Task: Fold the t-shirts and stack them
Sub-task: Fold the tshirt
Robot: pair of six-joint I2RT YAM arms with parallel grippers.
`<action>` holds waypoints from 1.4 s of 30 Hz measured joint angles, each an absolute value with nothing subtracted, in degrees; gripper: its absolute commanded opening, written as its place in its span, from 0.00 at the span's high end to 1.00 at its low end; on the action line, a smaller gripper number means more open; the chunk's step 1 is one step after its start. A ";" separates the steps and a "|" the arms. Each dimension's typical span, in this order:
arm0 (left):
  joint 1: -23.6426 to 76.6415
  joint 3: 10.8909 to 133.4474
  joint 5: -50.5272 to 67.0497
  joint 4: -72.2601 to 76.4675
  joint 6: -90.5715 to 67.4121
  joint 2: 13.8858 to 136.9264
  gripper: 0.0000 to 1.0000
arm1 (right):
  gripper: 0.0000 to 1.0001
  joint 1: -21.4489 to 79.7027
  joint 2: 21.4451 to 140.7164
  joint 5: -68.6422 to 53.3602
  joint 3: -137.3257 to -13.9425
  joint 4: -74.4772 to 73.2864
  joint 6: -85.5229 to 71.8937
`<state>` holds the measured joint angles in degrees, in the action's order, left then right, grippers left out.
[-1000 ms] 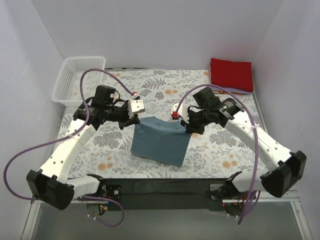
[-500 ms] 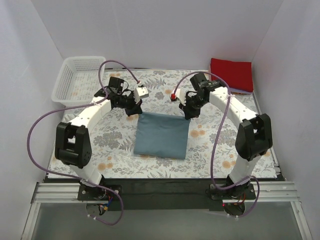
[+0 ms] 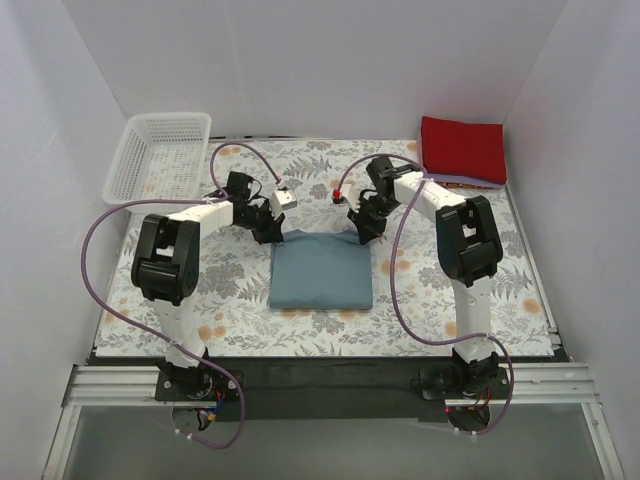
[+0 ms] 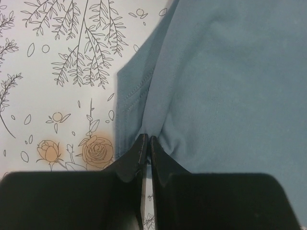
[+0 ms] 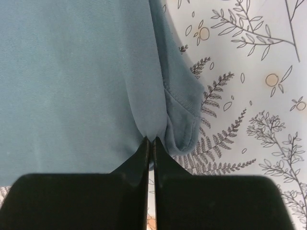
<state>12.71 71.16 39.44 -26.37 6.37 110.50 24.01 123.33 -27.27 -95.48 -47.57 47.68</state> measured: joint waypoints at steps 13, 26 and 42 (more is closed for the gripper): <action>12.73 64.71 41.50 -27.20 2.74 91.37 1.00 | 0.99 26.26 107.00 -27.83 -87.11 -46.41 43.38; 8.64 61.47 40.62 -27.51 3.03 96.01 1.00 | 0.99 28.91 117.21 -28.29 -96.27 -47.94 43.66; 8.10 63.61 41.74 -24.16 2.81 105.47 1.00 | 0.99 27.35 121.54 -28.93 -92.49 -45.82 44.03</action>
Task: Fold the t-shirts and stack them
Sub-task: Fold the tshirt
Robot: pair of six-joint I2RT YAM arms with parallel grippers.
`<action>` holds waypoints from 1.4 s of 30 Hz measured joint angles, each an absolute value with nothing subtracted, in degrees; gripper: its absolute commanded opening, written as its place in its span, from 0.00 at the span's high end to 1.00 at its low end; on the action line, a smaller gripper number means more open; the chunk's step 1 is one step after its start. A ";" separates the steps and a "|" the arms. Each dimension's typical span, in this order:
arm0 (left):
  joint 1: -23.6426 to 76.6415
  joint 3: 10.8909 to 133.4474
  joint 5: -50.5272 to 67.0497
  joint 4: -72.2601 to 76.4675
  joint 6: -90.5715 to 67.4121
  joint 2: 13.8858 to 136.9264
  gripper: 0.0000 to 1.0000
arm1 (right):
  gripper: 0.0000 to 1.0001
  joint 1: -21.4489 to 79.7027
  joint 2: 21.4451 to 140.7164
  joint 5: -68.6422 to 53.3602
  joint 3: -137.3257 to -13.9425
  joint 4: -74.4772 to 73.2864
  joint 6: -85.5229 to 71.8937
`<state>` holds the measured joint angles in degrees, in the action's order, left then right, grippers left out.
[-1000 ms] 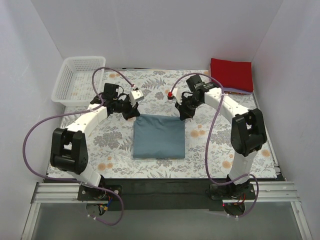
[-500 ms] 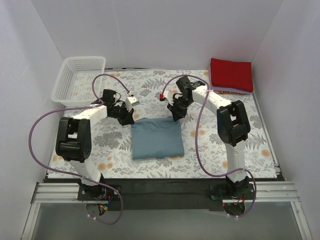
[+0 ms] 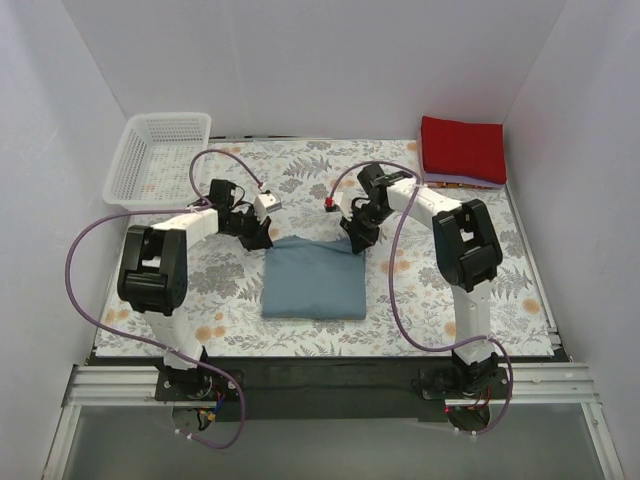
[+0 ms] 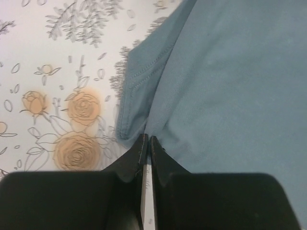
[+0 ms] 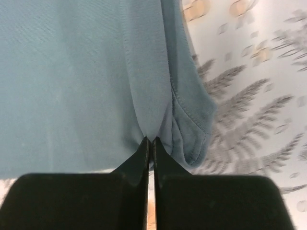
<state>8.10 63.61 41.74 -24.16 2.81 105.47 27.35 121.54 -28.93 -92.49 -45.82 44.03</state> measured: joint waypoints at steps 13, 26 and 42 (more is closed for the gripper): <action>8.91 60.77 52.58 -27.11 10.37 93.54 0.56 | 0.55 23.33 114.21 -38.26 -91.83 -52.23 38.72; 22.06 68.18 53.39 -18.33 13.54 107.66 0.54 | 0.86 20.78 133.78 -52.12 -108.44 -49.93 23.92; 23.75 68.99 53.69 -19.29 15.64 113.16 1.00 | 0.84 21.91 134.63 -53.78 -105.10 -47.62 22.65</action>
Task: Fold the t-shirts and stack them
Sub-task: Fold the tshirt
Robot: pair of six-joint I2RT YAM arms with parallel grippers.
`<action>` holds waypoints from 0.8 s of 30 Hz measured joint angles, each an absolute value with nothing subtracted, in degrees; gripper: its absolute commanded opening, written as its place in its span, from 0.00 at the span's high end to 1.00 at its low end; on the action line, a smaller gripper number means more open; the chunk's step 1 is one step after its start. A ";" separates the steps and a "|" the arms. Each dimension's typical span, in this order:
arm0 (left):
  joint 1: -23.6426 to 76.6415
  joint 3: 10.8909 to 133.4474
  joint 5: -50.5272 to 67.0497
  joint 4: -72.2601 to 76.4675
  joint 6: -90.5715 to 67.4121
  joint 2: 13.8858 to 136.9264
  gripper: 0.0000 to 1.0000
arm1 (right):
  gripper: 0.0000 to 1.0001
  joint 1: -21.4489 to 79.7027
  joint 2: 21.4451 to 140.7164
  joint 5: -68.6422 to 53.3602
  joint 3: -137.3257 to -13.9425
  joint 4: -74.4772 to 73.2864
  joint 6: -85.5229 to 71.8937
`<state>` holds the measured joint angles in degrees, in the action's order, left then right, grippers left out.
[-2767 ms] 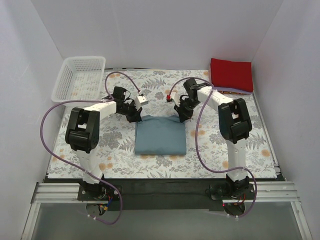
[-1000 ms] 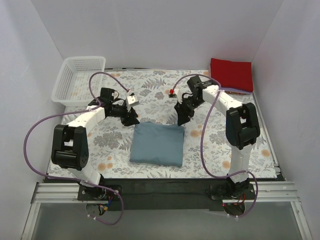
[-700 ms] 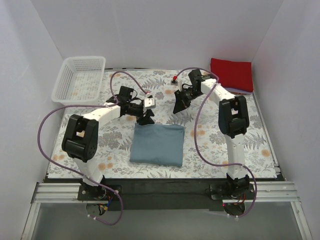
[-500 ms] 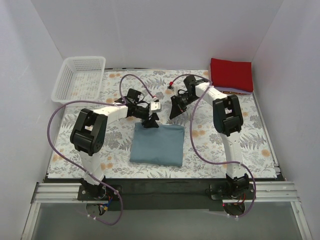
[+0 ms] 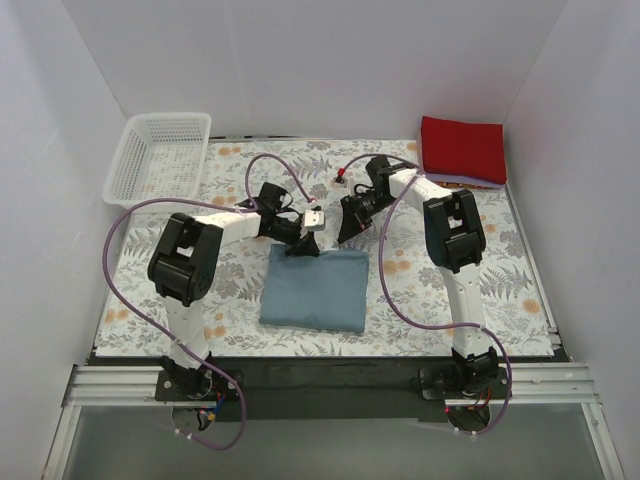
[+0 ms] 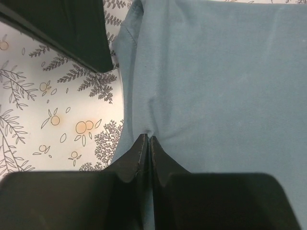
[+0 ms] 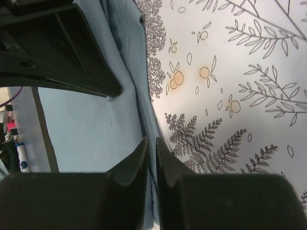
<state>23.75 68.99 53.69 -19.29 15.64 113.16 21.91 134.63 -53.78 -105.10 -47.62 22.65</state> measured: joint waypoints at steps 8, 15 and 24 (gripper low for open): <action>25.47 64.97 52.95 -17.39 18.13 107.09 1.00 | 0.85 25.06 136.59 -55.79 -108.47 -45.52 22.17; 26.57 58.67 51.33 -12.29 19.57 101.23 1.00 | 0.86 29.23 138.58 -57.34 -105.30 -44.86 23.27; 26.76 53.95 47.86 -0.14 17.30 98.19 1.00 | 0.86 29.23 139.65 -60.90 -105.08 -44.95 24.23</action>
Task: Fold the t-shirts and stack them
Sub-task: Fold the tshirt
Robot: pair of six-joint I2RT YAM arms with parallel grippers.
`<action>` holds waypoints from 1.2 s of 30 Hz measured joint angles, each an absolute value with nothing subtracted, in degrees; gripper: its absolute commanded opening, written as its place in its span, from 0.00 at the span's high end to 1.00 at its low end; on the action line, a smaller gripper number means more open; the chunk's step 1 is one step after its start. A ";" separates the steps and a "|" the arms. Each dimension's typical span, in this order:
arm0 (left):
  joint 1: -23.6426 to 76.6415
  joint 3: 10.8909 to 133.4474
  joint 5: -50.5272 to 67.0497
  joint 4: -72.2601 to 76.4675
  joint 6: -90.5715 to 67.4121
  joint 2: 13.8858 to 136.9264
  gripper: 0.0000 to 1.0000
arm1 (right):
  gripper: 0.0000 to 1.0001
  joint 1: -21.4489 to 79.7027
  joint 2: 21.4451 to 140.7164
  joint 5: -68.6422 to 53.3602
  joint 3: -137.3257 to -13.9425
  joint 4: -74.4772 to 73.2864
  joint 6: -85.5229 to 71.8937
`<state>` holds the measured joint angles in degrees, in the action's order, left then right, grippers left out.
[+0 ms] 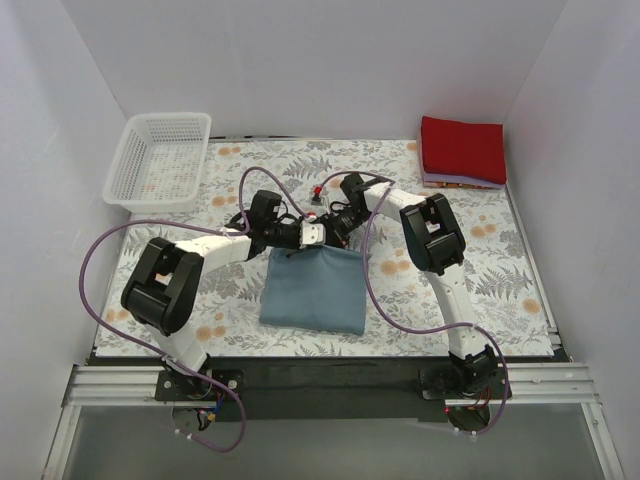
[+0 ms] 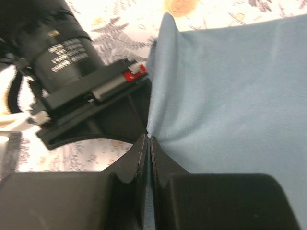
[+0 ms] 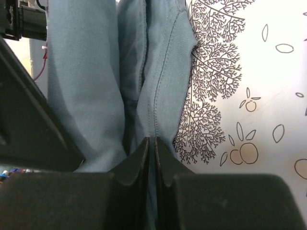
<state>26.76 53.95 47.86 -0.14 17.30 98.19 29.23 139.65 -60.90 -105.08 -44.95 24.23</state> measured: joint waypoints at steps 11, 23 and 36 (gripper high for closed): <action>26.83 54.06 46.13 3.66 16.69 100.64 0.67 | 0.76 28.32 139.65 -59.46 -106.04 -45.56 24.12; 18.52 61.58 45.63 -13.45 -1.06 90.72 0.51 | 0.30 26.52 129.16 -40.47 -108.99 -46.72 27.99; 10.83 76.84 45.60 -35.31 -6.63 107.63 0.37 | 0.26 23.88 117.95 -31.81 -96.09 -52.10 36.38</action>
<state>10.83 76.84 45.60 -35.31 -6.63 107.63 23.88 117.95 -31.81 -96.09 -52.10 36.38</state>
